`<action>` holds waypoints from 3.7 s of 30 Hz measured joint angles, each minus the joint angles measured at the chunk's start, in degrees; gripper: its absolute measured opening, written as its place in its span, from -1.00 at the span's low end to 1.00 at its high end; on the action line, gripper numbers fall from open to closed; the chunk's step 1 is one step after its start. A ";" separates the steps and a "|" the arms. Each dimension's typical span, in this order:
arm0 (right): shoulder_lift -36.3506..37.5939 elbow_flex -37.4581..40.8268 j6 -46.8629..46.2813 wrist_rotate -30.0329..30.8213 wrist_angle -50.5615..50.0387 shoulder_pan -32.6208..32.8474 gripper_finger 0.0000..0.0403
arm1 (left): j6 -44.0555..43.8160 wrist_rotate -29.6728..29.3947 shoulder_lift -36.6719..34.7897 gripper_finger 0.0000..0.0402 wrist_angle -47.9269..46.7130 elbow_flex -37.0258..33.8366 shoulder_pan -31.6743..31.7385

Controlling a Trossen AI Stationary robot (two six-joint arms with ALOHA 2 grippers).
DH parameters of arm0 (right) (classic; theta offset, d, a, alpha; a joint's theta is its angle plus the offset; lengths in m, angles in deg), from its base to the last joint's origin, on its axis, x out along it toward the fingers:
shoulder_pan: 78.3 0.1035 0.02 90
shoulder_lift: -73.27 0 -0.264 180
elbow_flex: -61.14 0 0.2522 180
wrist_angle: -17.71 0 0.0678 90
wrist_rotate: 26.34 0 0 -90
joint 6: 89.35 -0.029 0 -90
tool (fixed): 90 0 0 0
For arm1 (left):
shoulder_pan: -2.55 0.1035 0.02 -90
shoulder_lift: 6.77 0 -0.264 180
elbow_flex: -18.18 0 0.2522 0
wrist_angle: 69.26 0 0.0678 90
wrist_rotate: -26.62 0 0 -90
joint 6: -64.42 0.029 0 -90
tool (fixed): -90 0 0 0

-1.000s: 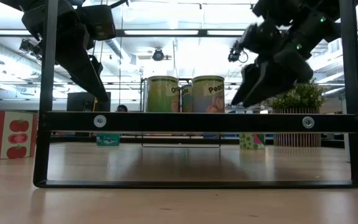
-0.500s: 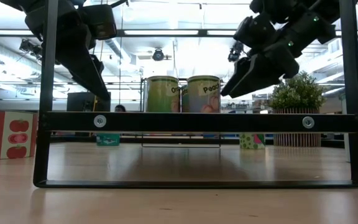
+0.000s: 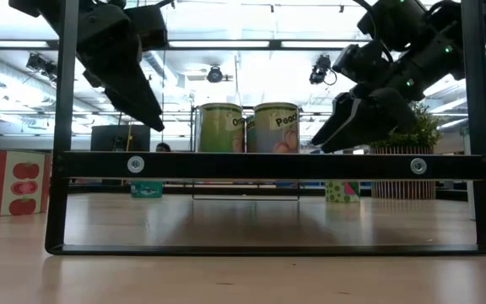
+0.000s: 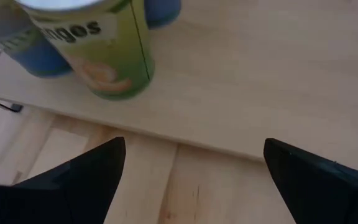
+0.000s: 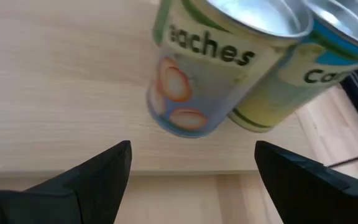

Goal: Pick and place cans onto a shelf
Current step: Put the canned peaches on the shelf, then put the canned diced tomatoes on the shelf

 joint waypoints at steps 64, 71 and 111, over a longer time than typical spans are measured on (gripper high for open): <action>1.14 3.14 4.22 -11.57 13.80 -12.15 0.73 | 9.82 -6.97 7.19 0.94 12.41 -0.07 1.64; 1.14 3.14 4.04 -11.51 13.55 -11.01 0.73 | 10.76 -8.79 7.98 0.94 14.99 -0.02 1.91; 6.65 -0.89 -3.86 2.16 -6.51 -3.23 0.73 | -0.71 8.50 8.98 0.94 -15.67 13.34 0.10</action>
